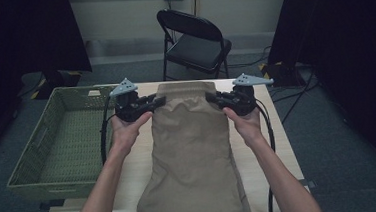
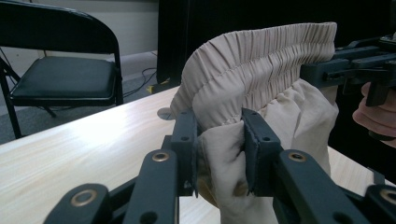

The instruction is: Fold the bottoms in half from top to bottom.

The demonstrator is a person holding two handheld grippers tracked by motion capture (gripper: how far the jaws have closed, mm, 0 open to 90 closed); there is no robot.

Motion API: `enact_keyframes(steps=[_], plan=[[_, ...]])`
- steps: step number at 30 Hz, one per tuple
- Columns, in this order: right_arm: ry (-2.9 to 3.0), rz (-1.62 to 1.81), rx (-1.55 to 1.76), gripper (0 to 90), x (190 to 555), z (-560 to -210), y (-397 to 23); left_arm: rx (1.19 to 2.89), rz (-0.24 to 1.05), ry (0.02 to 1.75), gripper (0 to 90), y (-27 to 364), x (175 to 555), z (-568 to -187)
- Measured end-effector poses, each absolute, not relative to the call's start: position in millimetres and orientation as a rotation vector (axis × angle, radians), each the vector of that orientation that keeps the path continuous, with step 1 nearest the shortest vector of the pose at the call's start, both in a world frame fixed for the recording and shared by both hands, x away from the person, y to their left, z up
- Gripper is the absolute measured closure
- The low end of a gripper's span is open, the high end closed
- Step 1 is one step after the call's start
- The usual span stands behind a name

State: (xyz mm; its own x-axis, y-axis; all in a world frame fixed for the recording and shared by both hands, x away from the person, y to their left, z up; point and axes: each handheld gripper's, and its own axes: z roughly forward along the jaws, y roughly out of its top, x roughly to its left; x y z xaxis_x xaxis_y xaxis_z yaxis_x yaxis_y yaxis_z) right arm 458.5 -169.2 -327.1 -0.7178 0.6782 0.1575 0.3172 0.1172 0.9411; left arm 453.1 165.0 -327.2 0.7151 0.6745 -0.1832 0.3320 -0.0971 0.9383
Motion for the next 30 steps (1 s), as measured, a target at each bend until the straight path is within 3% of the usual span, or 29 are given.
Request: enact_keyframes(steps=[30], plan=[[1.946, 1.644, 0.966, 76.8, 481.8, -265.4, -172.8, 1.639, 0.450, 0.751, 70.2, 151.8, 488.9, -262.8]])
